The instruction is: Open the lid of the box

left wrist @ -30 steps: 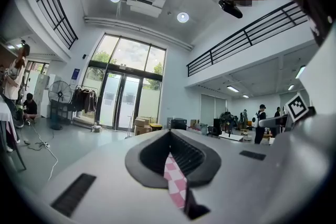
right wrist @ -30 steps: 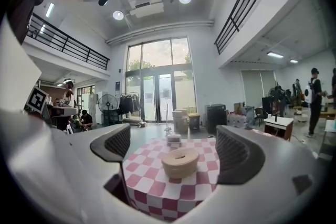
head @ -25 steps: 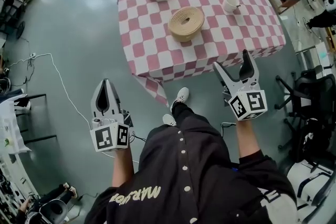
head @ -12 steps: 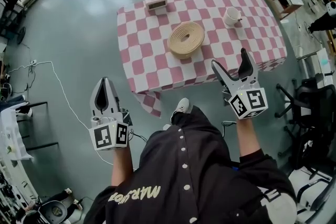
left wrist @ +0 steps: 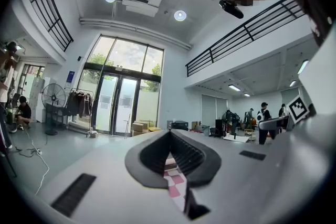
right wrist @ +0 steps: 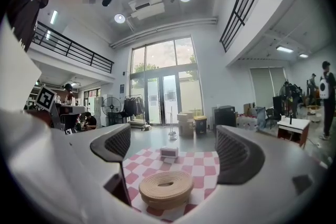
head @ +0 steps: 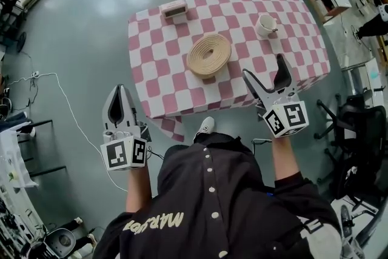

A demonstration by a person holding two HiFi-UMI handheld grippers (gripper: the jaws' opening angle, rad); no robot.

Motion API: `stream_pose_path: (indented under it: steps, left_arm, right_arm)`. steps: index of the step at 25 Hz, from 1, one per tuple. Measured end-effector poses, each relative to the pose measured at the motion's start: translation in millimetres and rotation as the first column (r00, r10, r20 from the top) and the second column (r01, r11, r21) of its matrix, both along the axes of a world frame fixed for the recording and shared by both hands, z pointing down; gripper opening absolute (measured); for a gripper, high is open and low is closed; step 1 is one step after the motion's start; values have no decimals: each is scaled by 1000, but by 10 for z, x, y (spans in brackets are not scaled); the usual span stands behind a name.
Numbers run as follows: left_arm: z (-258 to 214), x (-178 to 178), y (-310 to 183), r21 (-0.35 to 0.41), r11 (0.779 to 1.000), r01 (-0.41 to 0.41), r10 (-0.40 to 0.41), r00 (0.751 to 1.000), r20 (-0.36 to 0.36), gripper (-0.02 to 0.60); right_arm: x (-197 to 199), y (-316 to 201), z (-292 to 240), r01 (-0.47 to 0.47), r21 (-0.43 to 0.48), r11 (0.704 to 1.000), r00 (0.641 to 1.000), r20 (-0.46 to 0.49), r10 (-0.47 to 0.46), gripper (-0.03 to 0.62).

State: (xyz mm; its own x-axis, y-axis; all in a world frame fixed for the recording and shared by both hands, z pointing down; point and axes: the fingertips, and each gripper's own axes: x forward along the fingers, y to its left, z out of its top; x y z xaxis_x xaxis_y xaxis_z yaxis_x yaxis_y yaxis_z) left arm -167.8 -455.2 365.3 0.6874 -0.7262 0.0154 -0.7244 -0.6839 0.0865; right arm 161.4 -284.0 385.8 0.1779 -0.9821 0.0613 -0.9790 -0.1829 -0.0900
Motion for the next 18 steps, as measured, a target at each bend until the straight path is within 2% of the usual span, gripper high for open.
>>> stream_pose_path:
  steps: [6, 12, 18]
  left_arm:
    - [54, 219, -43, -33, 999, -2, 2, 1000, 6, 11]
    - [64, 277, -157, -38, 999, -7, 8, 1000, 23, 11]
    - [-40, 286, -403, -12, 1000, -20, 20, 1000, -4, 11]
  right_arm:
    - [184, -122, 83, 37, -27, 999, 999, -20, -37, 494]
    - [199, -268, 182, 77, -49, 996, 996, -33, -78, 494]
    - [73, -510, 222, 177, -101, 979, 976, -107, -188, 494]
